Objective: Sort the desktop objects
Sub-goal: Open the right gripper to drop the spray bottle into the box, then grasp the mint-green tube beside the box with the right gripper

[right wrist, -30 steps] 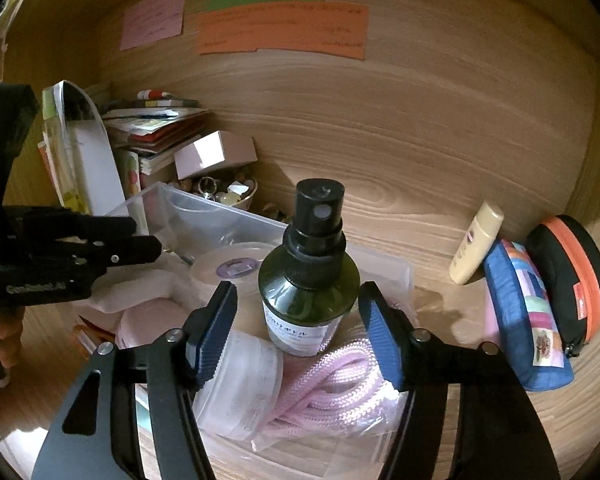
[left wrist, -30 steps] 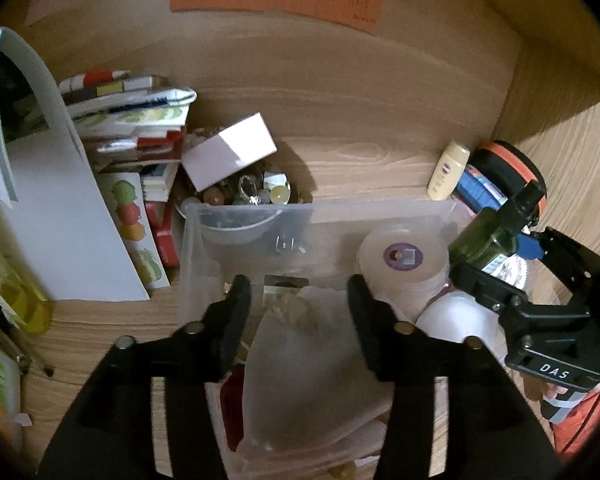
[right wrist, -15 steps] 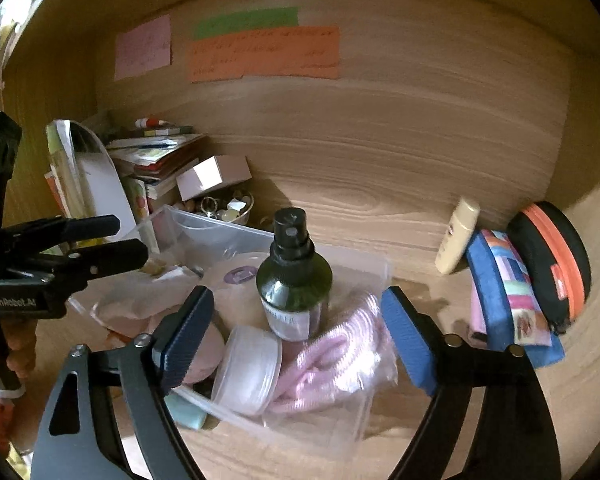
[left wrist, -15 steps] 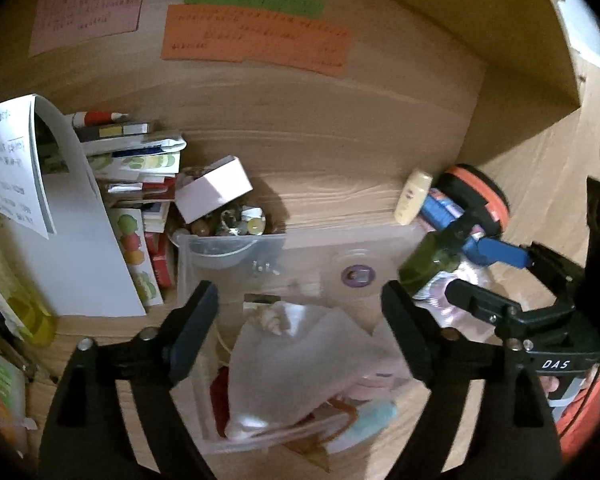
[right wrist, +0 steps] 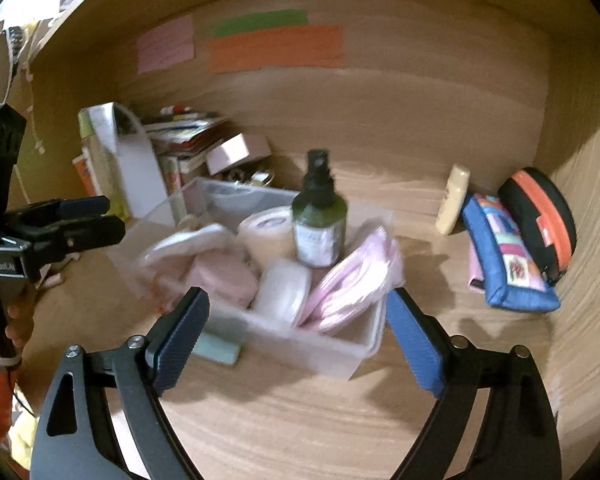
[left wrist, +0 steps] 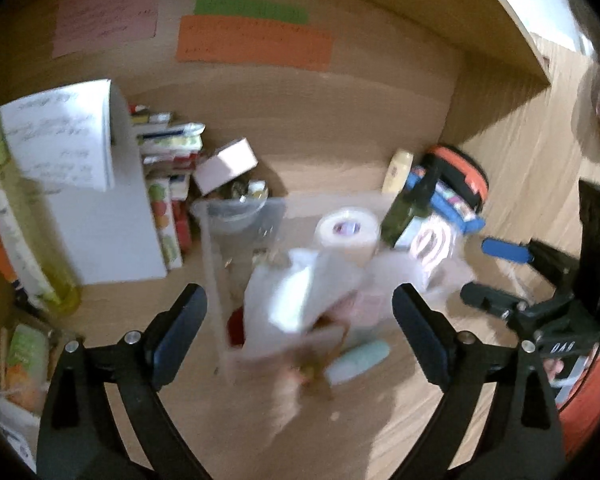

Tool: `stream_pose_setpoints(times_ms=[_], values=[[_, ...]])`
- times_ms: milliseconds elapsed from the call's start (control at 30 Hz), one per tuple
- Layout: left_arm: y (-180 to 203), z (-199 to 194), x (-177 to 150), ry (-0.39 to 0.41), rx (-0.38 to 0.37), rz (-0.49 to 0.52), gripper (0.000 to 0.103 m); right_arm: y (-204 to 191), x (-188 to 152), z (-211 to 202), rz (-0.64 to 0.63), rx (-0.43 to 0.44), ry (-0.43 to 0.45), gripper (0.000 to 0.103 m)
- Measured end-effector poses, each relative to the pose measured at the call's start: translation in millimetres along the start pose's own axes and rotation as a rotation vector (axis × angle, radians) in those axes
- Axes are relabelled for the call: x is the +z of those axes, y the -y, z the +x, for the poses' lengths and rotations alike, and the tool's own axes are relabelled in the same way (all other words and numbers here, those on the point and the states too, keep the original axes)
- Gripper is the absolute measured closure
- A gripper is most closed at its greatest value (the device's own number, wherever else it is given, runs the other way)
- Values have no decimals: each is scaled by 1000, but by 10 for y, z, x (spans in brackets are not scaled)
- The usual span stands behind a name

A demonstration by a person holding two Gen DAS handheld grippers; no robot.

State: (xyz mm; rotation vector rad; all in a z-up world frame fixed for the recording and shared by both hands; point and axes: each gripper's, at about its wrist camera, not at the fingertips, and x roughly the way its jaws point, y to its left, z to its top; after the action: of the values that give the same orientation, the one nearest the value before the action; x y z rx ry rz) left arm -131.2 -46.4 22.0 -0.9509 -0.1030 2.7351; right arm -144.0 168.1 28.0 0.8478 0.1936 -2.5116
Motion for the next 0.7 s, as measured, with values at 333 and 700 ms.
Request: stream_pose_setpoints(times_ms=[333, 700], values=[[-130, -5, -463, -83, 72, 54, 8, -203, -264, 218, -5, 35, -106, 14], [-250, 106, -736, -127, 25, 51, 8, -433, -432, 724, 69, 100, -279, 14]])
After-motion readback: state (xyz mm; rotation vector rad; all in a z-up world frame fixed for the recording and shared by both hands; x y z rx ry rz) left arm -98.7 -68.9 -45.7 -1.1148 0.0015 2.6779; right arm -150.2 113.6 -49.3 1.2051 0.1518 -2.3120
